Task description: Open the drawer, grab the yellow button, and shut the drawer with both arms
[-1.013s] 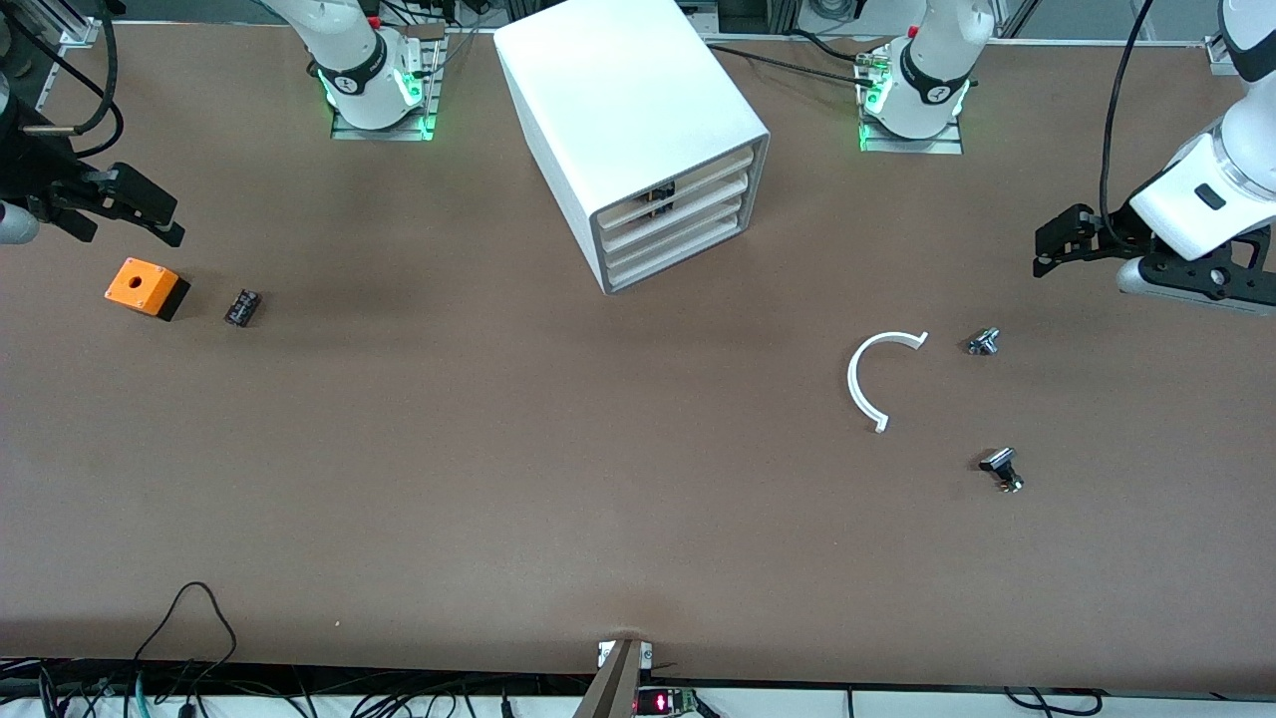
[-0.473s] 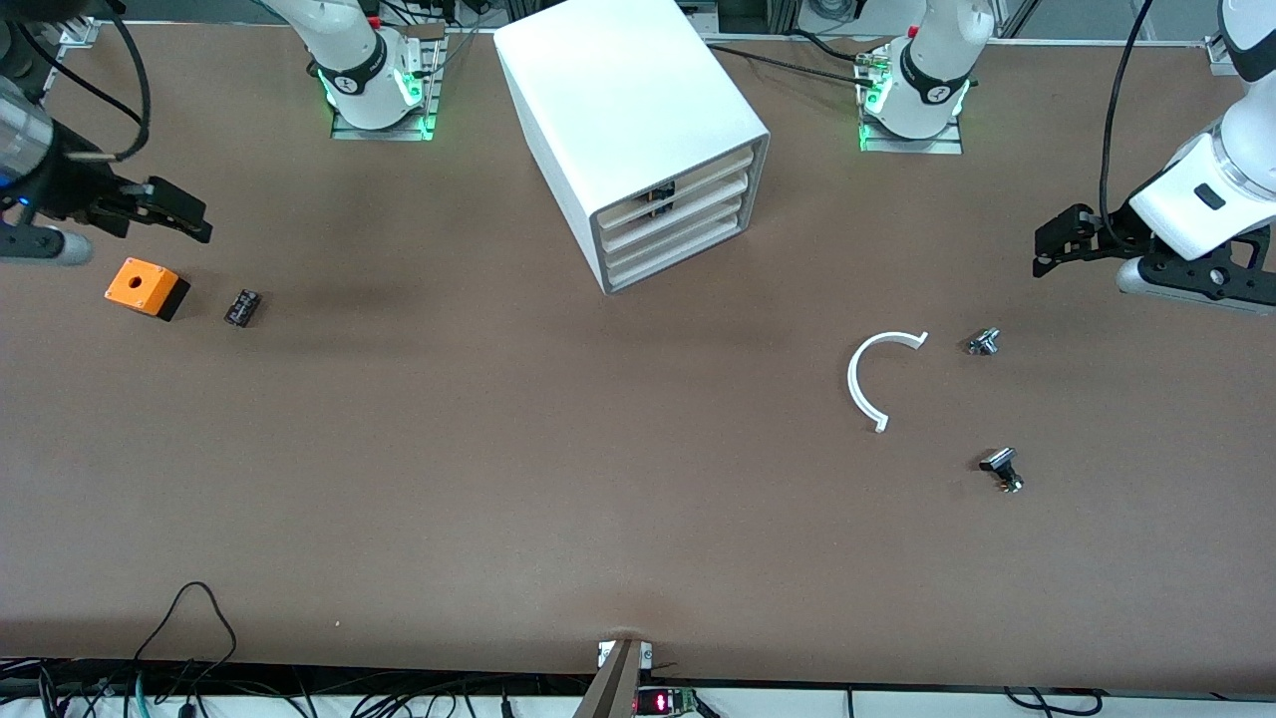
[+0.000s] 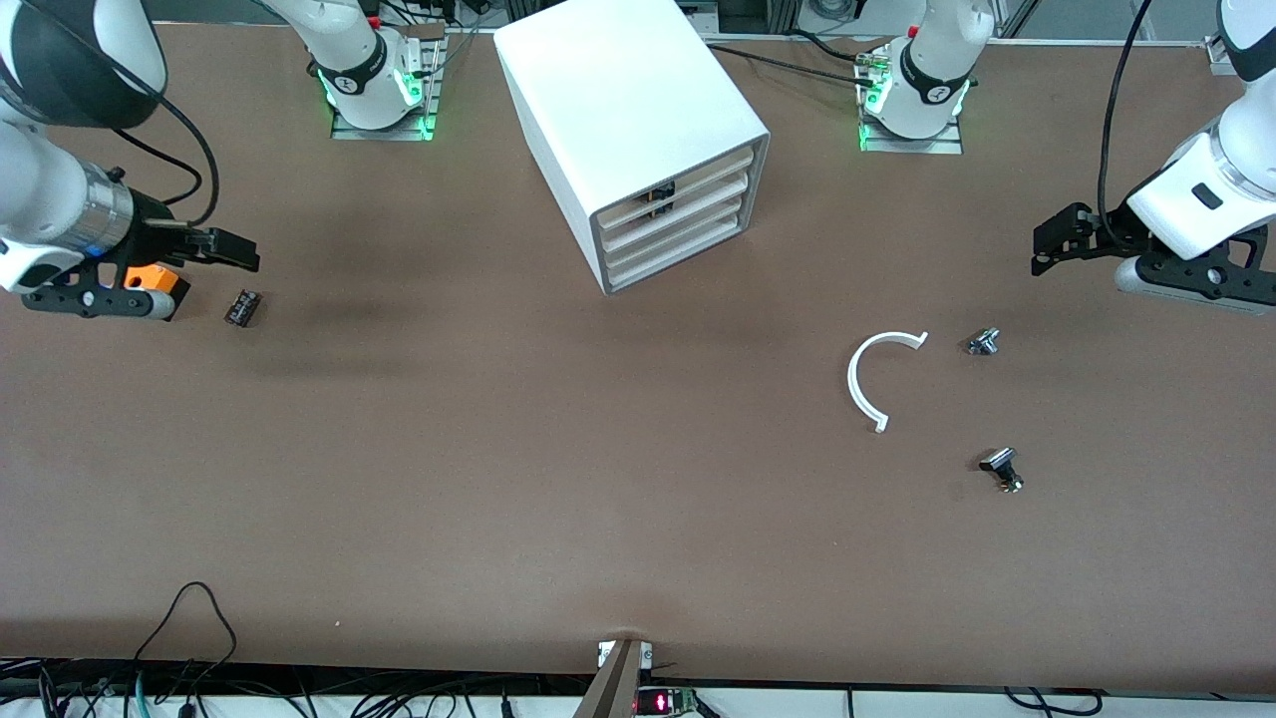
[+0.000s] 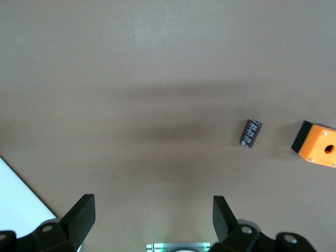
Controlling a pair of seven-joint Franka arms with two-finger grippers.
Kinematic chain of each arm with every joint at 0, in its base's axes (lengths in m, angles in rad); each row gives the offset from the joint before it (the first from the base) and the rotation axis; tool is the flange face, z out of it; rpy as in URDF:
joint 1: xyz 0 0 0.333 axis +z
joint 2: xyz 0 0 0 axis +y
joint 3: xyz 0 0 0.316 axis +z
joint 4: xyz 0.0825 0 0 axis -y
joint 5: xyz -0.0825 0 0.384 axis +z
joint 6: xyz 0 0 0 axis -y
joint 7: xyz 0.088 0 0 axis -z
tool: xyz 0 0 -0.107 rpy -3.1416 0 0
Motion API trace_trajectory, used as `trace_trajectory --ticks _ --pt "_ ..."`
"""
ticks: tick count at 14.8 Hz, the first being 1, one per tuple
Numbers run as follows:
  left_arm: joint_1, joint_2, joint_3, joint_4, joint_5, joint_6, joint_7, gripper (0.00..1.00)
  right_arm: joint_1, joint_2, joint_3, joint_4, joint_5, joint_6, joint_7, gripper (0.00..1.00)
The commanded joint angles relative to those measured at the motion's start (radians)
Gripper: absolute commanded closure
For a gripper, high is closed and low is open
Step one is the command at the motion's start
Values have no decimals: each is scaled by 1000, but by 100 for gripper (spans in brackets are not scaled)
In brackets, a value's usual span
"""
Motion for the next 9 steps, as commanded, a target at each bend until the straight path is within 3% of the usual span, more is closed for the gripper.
trace_trajectory --ticks 1,6,9 --pt "-13 9 0 49 -107 -133 -2 1 9 11 4 -33 71 52 7 1" --pt "-52 43 -74 48 -268 -212 4 1 65 43 4 -37 91 100 133 1" --pt "-55 101 -114 46 -427 -245 8 1 119 51 2 -34 91 106 257 1"
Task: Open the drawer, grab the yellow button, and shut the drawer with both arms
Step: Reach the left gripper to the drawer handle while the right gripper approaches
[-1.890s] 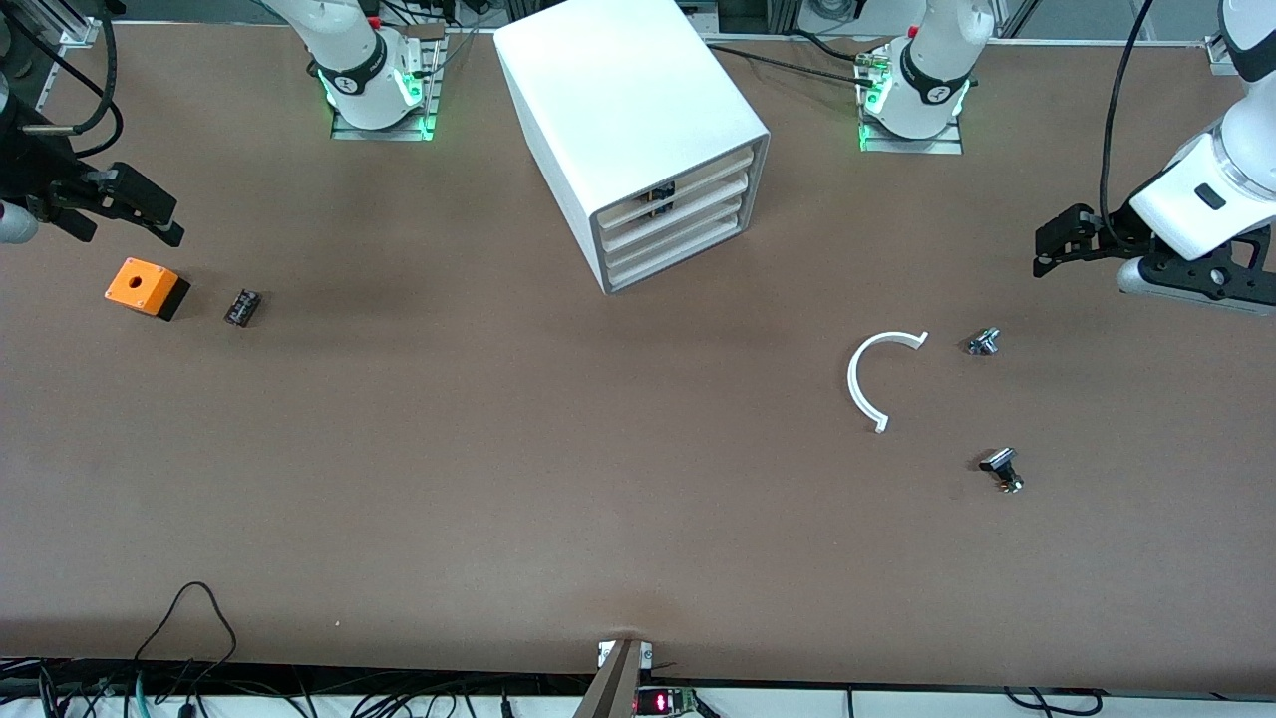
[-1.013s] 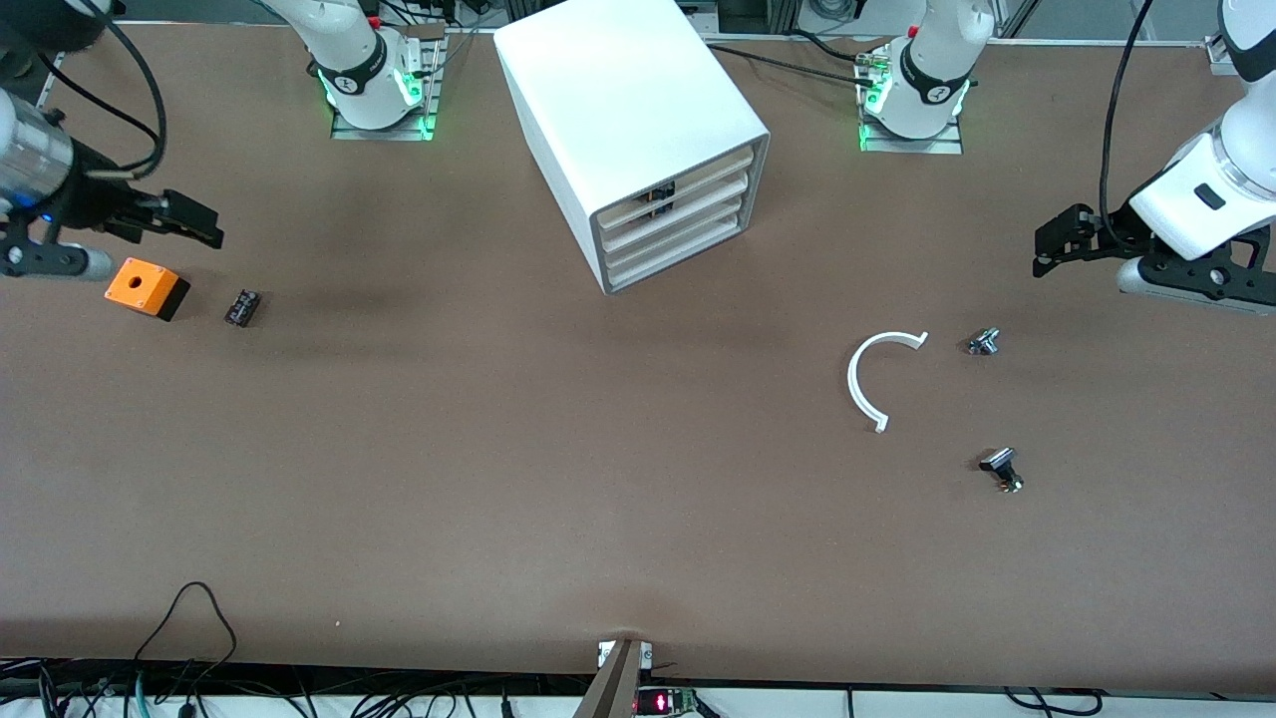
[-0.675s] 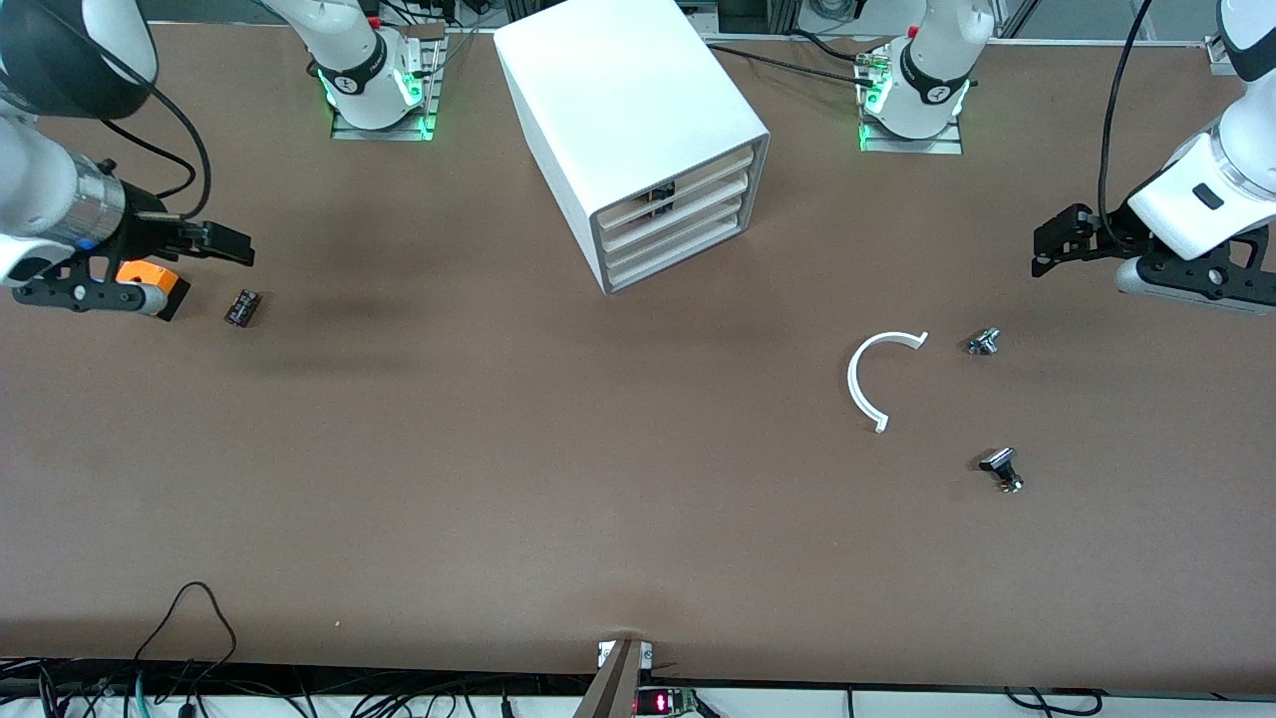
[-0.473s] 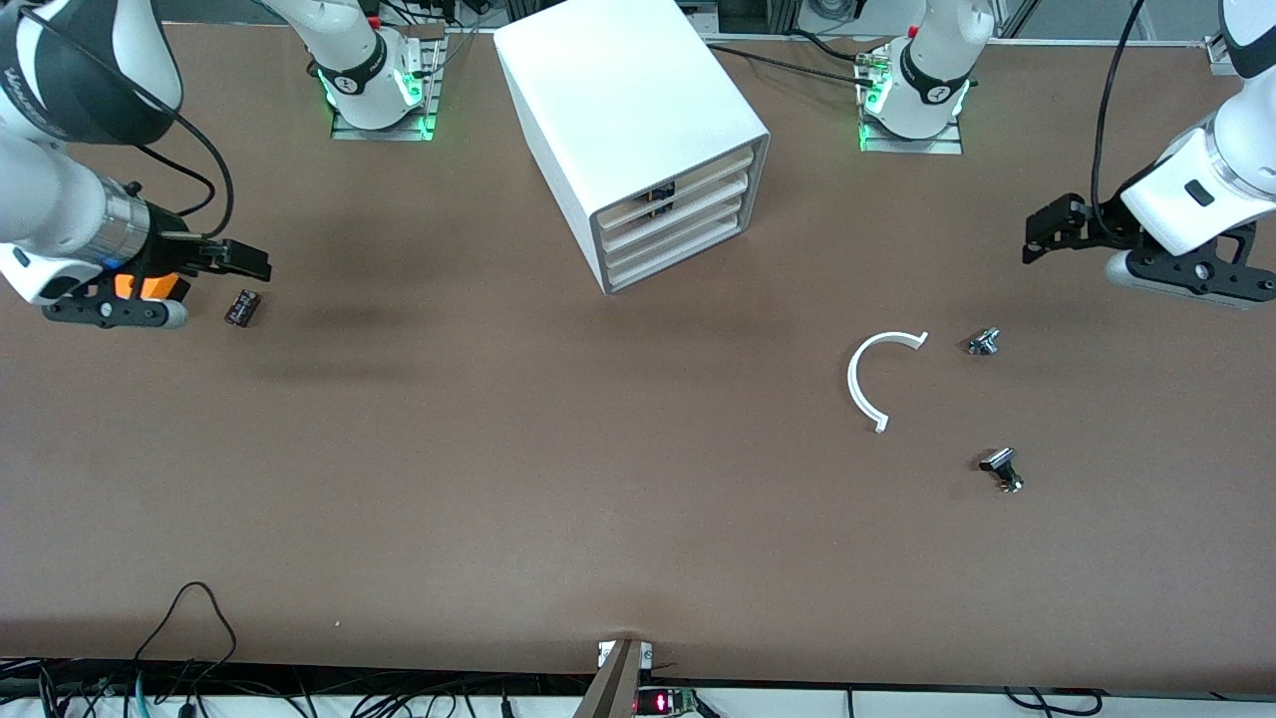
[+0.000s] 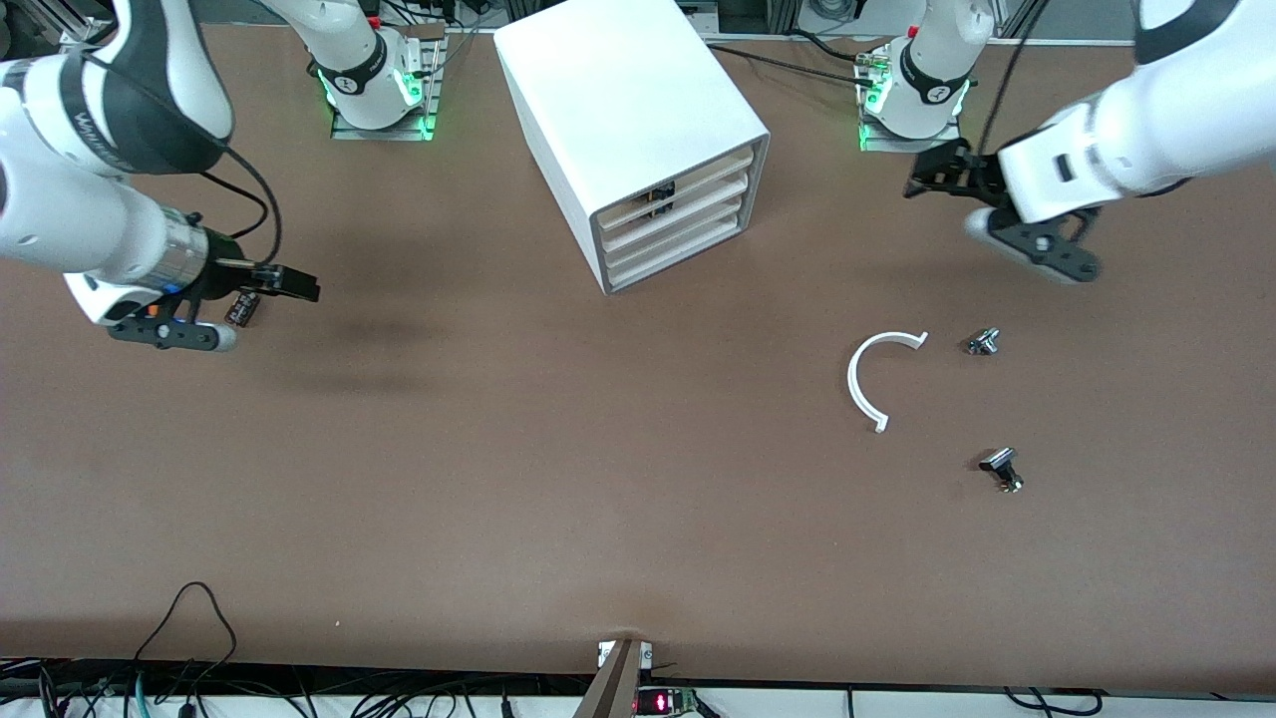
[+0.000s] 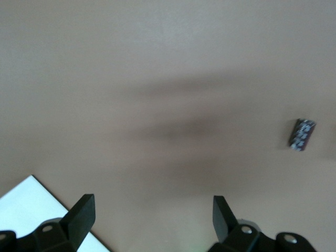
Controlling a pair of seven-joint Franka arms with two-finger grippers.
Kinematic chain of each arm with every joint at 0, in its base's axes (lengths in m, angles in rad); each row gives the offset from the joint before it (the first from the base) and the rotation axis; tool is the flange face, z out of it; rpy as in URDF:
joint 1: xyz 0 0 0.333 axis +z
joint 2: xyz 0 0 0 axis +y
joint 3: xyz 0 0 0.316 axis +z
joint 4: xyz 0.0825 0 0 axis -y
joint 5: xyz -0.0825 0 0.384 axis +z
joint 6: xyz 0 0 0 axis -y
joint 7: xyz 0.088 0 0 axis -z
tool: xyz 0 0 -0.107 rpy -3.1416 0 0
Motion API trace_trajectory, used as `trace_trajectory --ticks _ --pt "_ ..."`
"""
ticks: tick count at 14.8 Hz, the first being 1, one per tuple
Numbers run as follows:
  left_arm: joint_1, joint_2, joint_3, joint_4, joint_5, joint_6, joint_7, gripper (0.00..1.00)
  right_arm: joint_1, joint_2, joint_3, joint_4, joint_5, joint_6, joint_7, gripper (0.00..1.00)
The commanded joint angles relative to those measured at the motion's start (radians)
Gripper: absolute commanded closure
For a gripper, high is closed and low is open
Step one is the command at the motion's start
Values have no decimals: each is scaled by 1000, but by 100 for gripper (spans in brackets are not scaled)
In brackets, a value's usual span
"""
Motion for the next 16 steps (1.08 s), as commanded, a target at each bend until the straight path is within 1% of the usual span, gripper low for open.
trace_trajectory --ticks 1,3,5,7,8,9,10,11,12,14,16 --pt "2 80 -40 26 -140 -49 12 1 51 -1 -3 -4 12 12 108 1" --pt "2 134 -85 25 -203 -46 13 0 68 10 -3 -1 11 12 151 1" --pt "2 217 -141 14 -261 -43 24 0 88 10 -3 0 9 17 159 1" --pt "2 316 -194 11 -274 -31 166 0 102 24 -3 -1 8 43 190 1" --pt "2 356 -203 6 -272 4 267 0 108 30 -3 -1 8 55 194 1" --pt "0 372 -205 -26 -274 56 362 0 117 35 -3 -3 8 72 194 1" --pt "-4 366 -211 -73 -277 131 422 0 123 41 -3 -1 8 79 202 1" --pt "-3 357 -234 -125 -287 194 447 0 131 47 -3 -1 8 86 228 1" --pt "0 342 -255 -159 -315 236 448 0 141 52 -3 -1 8 92 249 1" --pt "2 294 -263 -262 -341 331 464 0 167 62 -3 -3 6 90 285 1" --pt "-1 260 -263 -328 -373 374 509 0 178 64 -3 -3 6 89 328 1"
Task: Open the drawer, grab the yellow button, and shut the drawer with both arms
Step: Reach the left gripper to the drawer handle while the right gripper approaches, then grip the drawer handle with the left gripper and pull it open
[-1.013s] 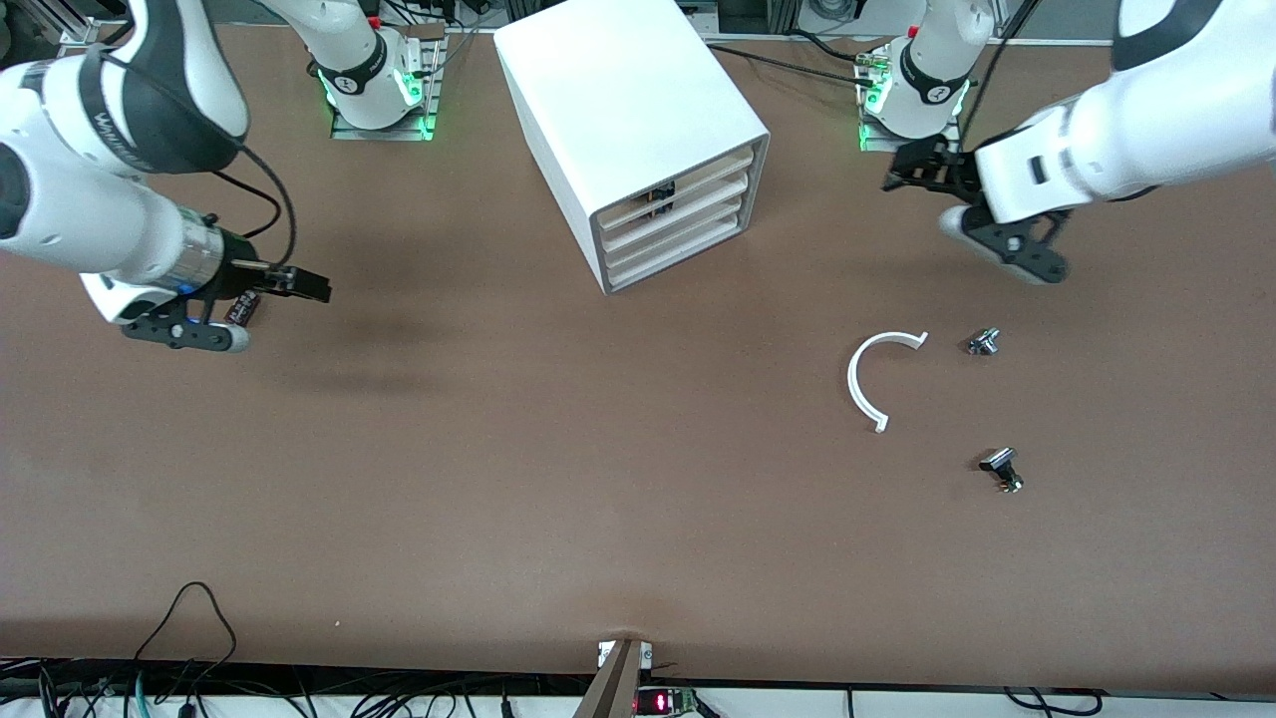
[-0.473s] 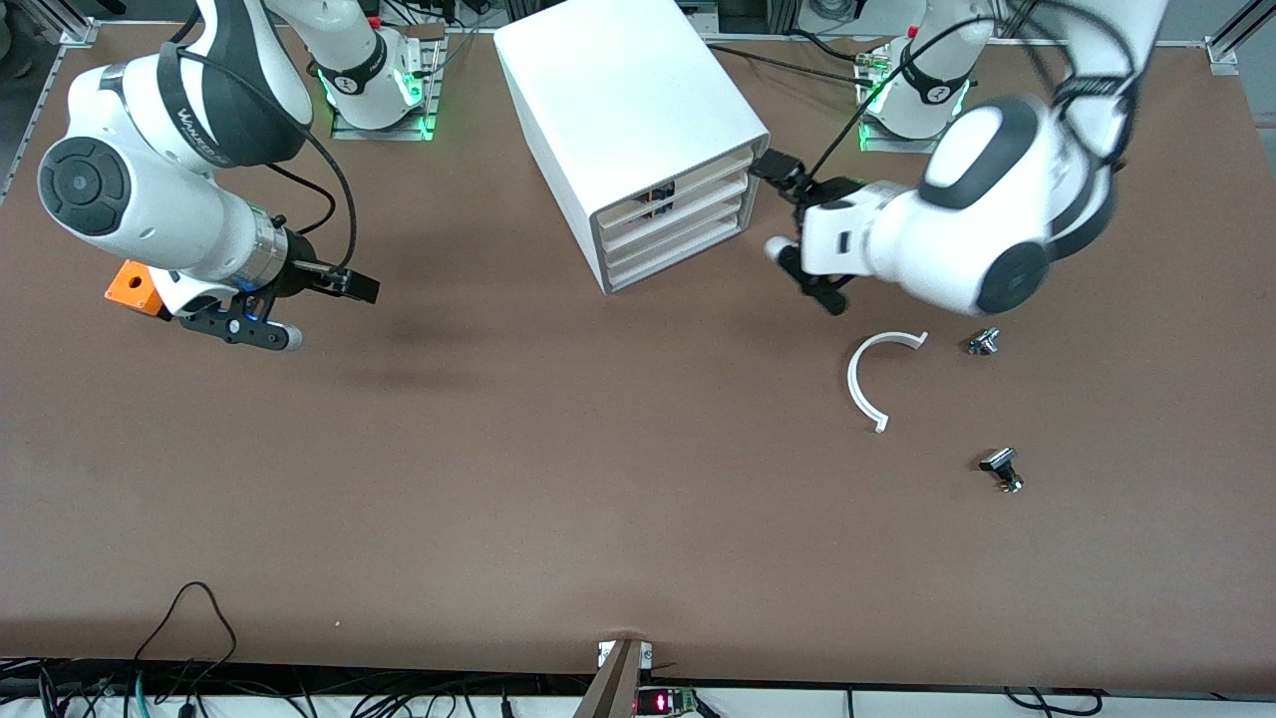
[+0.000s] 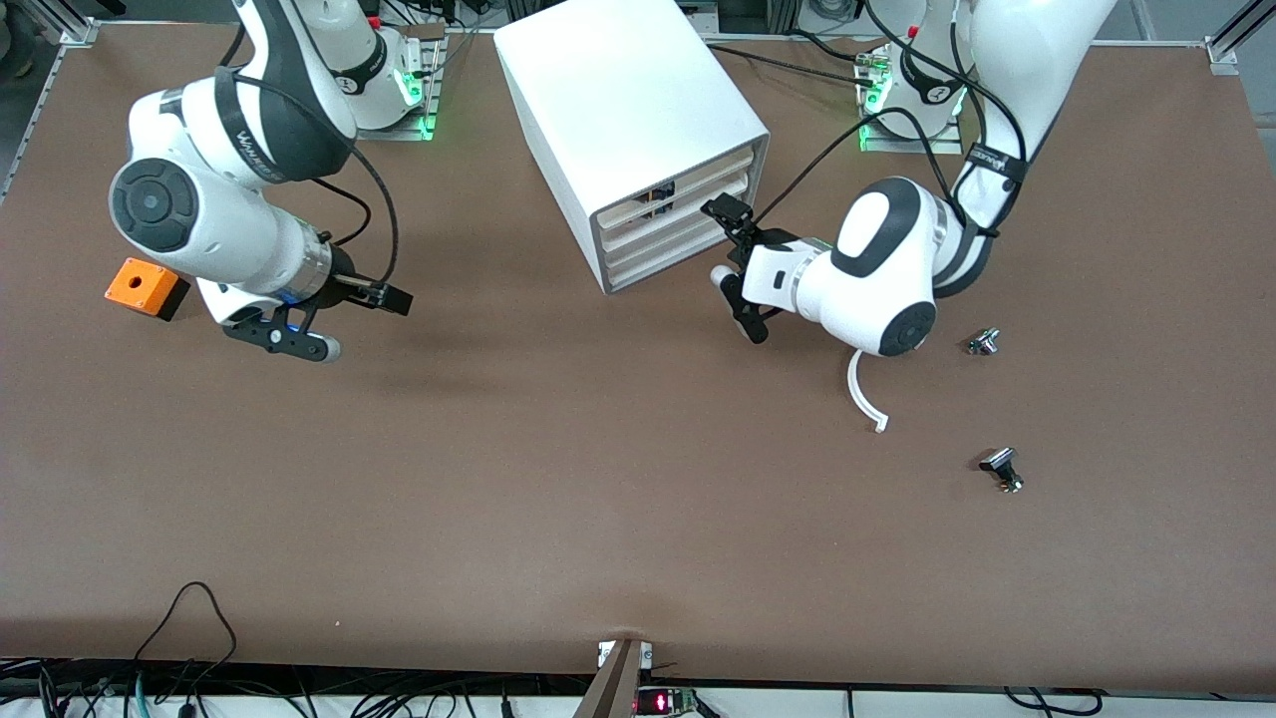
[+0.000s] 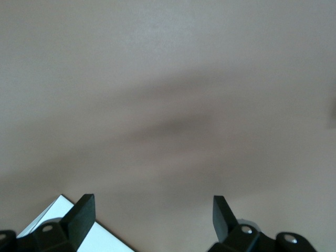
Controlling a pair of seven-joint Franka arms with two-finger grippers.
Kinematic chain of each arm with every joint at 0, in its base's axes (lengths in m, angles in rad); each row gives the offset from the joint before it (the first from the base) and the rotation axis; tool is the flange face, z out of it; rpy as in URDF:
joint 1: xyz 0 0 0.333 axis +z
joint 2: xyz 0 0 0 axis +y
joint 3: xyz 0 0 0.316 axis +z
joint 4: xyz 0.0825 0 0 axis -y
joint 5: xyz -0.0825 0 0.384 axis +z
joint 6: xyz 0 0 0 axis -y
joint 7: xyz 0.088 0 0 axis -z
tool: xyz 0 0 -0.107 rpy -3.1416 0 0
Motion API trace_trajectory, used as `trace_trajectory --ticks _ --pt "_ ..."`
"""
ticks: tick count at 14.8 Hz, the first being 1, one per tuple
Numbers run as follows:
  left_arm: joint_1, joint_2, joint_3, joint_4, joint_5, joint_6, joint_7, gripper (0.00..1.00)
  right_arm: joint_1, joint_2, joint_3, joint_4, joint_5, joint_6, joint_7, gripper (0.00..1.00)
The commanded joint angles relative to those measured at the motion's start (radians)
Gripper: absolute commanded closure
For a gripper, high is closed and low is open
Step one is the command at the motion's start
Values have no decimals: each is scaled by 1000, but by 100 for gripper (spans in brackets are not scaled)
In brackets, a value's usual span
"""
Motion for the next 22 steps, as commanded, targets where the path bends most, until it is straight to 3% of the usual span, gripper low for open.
trace_trajectory --ticks 1,6,8,13,14,15,16,17,22 --pt "10 -111 -2 -154 -68 66 81 0 31 0 -6 -2 5 7 68 1" --pt "9 -177 -8 -266 -138 98 121 2 70 1 -6 -1 -3 9 128 1" --pt "13 -177 -54 -280 -141 145 121 5 88 0 -6 10 -4 7 158 1" --pt "7 -173 -88 -306 -141 200 129 21 105 44 -6 100 6 -16 212 1" --pt "6 -173 -91 -309 -140 200 140 31 105 53 -6 123 8 -28 214 1" --pt "7 -168 -93 -308 -135 195 167 50 105 64 -6 143 11 -34 215 1" --pt "18 -164 -93 -306 -135 195 207 80 106 69 -6 160 11 -36 226 1" --pt "21 -162 -91 -305 -134 192 232 97 116 75 -6 172 12 -34 253 1" --pt "32 -159 -91 -289 -123 188 247 100 149 124 -6 247 12 -37 345 1"
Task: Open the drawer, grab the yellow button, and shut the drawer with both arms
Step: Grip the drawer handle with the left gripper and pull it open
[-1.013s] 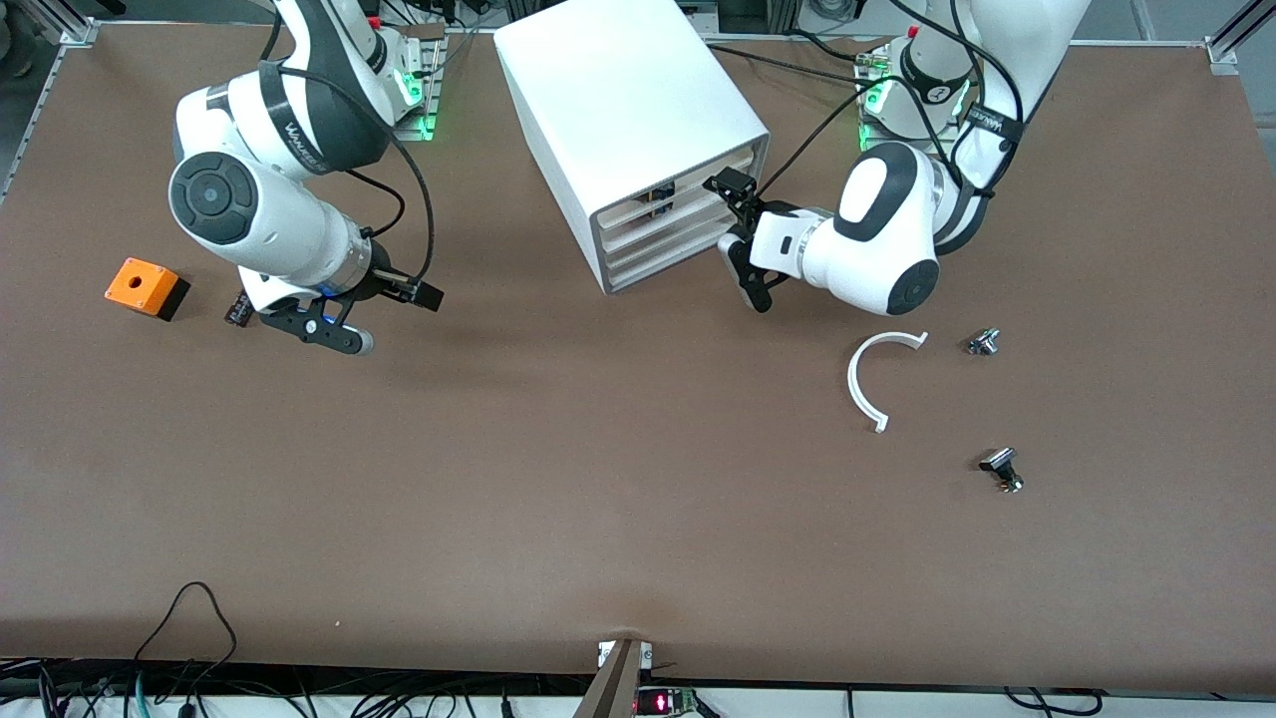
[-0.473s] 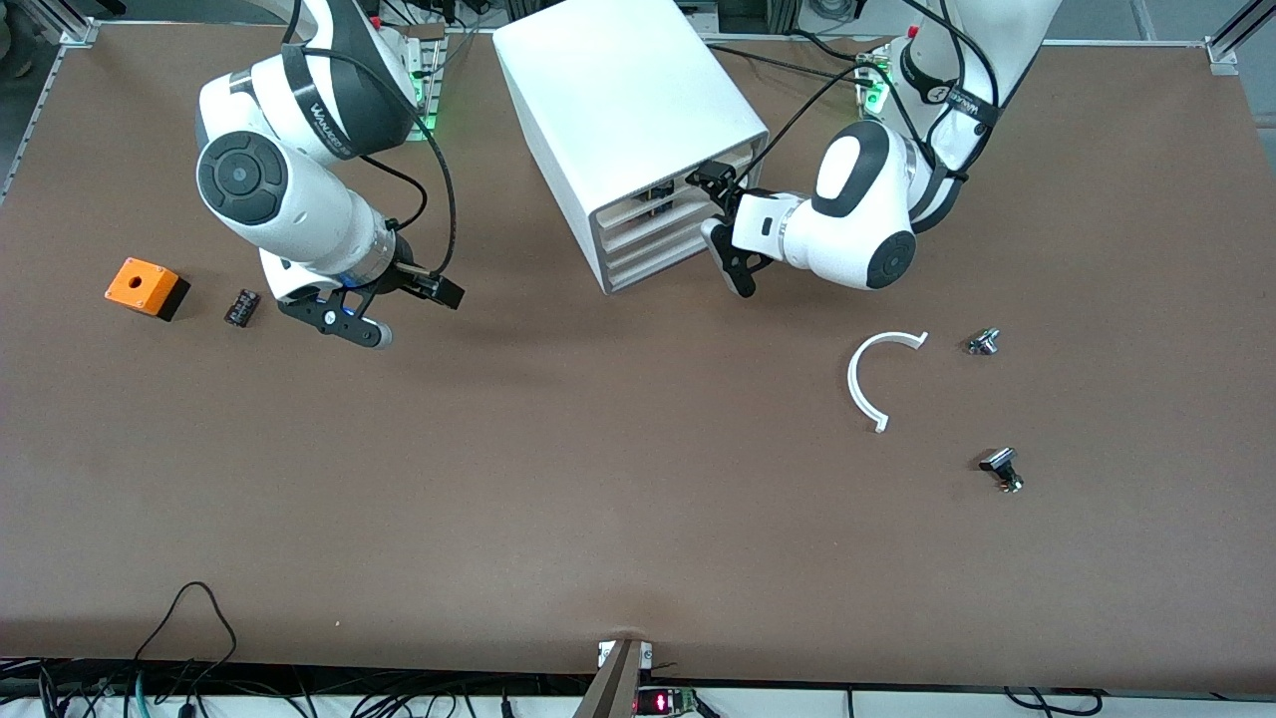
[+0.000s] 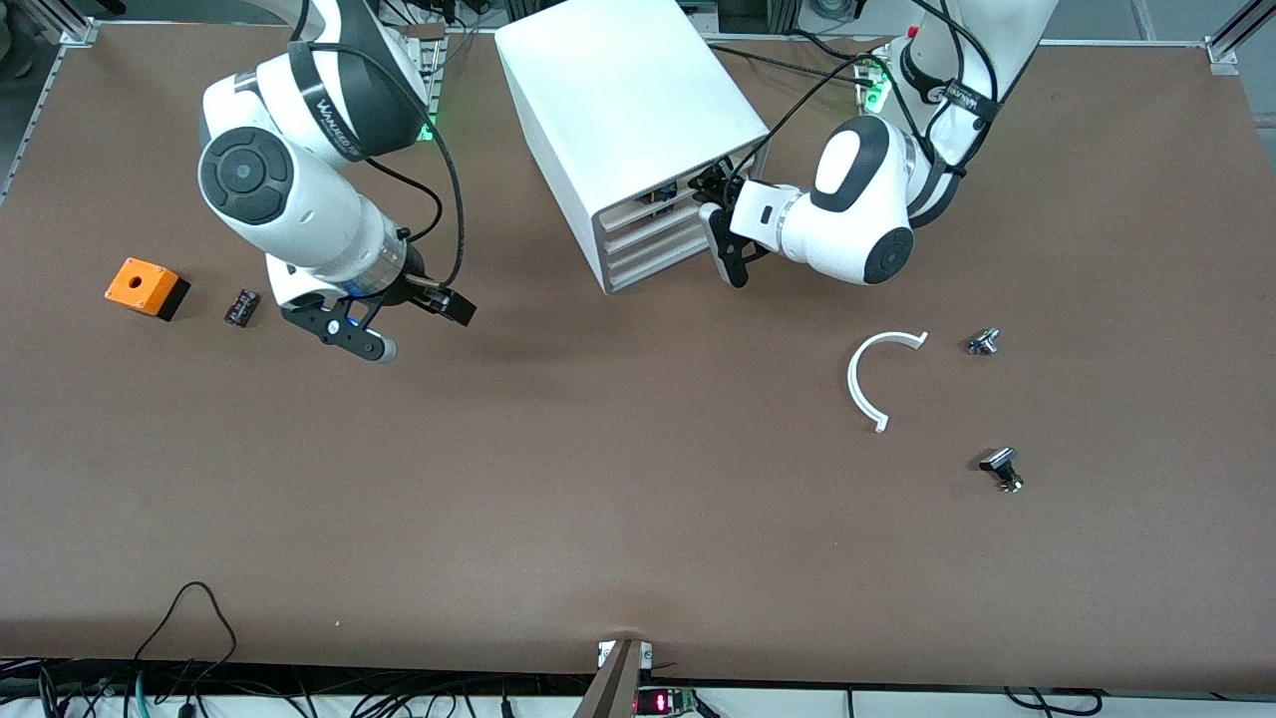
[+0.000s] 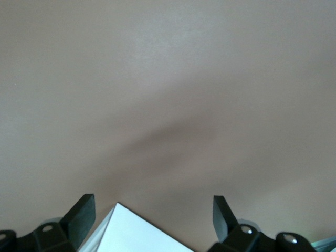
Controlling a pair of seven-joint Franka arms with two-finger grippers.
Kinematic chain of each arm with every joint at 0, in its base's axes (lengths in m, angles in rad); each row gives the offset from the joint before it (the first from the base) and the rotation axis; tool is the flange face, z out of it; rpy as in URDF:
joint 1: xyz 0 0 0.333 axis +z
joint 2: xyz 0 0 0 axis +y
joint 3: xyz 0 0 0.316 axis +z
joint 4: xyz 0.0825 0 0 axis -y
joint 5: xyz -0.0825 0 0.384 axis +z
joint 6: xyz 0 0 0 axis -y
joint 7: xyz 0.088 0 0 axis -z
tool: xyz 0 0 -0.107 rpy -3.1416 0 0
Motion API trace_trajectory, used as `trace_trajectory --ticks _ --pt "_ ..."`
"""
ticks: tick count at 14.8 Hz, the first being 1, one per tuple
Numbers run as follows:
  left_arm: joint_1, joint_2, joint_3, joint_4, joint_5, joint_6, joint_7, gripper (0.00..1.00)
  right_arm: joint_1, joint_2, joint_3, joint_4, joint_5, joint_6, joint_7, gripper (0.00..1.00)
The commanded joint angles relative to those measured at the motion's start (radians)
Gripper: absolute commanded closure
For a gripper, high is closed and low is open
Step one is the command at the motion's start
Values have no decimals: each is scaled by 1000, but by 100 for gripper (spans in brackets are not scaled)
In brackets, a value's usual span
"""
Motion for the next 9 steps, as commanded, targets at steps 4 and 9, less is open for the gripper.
trace_trajectory --ticks 4,9 --pt "55 1 8 37 80 -72 25 100 46 80 -6 121 12 -33 134 1" --pt "89 62 10 157 243 -113 15 100 100 151 -6 246 11 -33 304 1"
